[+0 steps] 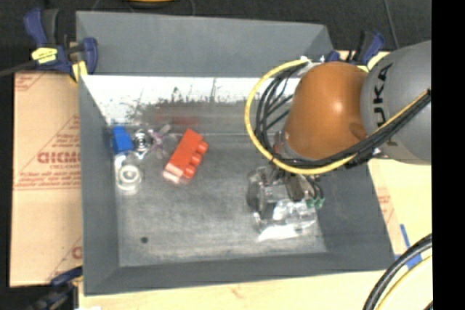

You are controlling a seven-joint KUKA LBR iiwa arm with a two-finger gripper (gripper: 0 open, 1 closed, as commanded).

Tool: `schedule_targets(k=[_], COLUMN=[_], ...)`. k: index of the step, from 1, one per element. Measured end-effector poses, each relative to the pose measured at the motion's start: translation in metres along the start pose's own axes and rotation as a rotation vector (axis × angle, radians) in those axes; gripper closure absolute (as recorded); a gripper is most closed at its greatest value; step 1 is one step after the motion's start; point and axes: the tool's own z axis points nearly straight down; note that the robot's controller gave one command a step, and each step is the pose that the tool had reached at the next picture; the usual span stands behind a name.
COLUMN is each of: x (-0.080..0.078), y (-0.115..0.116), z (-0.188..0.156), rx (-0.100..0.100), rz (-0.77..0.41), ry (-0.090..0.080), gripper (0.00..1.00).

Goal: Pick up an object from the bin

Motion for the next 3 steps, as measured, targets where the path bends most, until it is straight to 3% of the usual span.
schedule_targets(k=[1,2,3], x=[0.012,0.010,0.025], y=[-0.041,-0.007,0.011], z=[0.020,0.023,0.009], rx=[0.001,-0.001,-0.001], rz=[0.277,0.524,0.599], ry=[-0.004,-0.002,0.000], gripper=[1.00,1.00,1.00])
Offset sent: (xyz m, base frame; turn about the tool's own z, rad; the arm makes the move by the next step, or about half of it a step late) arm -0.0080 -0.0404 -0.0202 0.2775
